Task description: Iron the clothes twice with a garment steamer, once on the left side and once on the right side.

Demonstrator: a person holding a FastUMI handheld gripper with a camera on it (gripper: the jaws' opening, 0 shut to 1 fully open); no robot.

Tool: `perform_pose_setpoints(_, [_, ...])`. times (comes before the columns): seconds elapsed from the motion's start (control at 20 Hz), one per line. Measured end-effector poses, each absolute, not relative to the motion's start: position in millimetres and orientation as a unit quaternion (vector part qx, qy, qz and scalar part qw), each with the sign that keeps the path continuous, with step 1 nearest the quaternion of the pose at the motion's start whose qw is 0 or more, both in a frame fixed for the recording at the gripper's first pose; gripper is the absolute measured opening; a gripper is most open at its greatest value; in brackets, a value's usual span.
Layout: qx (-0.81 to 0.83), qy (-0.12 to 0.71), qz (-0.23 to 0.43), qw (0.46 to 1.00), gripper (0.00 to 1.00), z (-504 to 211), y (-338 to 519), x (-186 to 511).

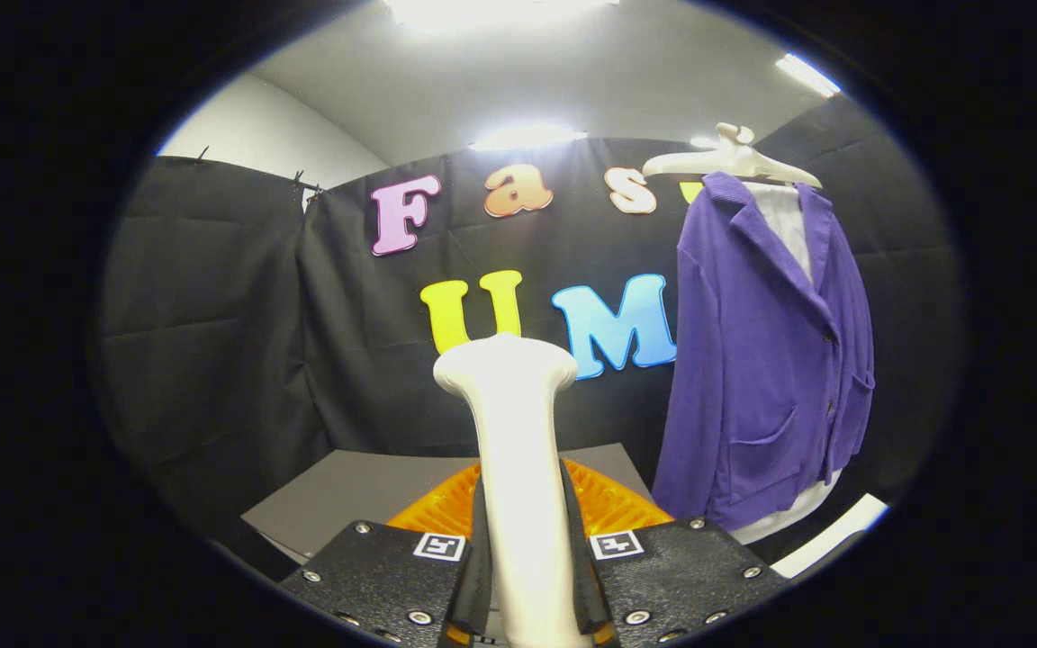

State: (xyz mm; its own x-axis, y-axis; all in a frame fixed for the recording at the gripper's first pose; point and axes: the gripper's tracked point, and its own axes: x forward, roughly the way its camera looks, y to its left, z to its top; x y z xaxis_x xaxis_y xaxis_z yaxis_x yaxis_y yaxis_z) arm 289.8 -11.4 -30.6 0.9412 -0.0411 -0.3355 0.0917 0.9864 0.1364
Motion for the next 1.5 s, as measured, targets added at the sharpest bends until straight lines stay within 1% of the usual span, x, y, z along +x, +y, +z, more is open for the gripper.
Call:
perform_pose_setpoints(0.35, [0.037,0.13,-0.054,0.989,0.36,-41,-51,210])
perform_pose_setpoints(0.65, [0.028,0.109,-0.079,0.991,0.37,-51,-82,177])
perform_pose_setpoints(1.0, [0.017,0.055,-0.125,0.99,0.37,-15,-122,198])
perform_pose_setpoints(1.25, [0.019,0.0,-0.166,0.986,0.37,30,-165,241])
perform_pose_setpoints(1.5, [0.0,-0.031,-0.2,0.979,0.37,58,-209,283])
